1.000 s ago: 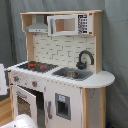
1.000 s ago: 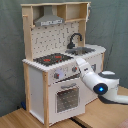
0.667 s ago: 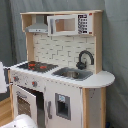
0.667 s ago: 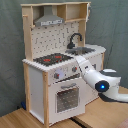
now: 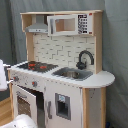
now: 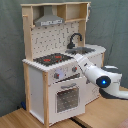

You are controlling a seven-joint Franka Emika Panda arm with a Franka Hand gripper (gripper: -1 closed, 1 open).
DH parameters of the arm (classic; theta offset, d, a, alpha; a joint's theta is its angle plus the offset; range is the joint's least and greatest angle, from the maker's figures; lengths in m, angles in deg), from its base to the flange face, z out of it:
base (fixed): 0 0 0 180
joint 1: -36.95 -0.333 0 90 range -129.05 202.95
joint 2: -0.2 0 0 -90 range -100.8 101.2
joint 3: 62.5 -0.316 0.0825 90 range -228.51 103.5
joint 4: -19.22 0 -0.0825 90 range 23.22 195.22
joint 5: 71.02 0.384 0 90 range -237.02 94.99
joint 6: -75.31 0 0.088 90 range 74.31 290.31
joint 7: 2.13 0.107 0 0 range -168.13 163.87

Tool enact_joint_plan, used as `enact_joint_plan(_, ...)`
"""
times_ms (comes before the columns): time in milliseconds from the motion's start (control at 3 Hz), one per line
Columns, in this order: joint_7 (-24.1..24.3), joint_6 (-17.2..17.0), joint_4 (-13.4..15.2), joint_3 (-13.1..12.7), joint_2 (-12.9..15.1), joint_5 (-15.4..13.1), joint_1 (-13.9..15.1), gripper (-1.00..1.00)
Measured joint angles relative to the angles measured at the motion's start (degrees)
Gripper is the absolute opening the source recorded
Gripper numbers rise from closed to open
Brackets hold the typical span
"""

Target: Play with the kitchen

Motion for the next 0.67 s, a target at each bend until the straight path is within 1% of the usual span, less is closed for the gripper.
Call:
enact_joint_plan(333, -5.65, 0.59, 0.55, 1.2, 0.62, 0.26, 0.03, 1.0)
enact_joint_plan(667, -11.18, 1.25, 0.54, 2.58, 1.45, 1.28, -0.03, 1.0)
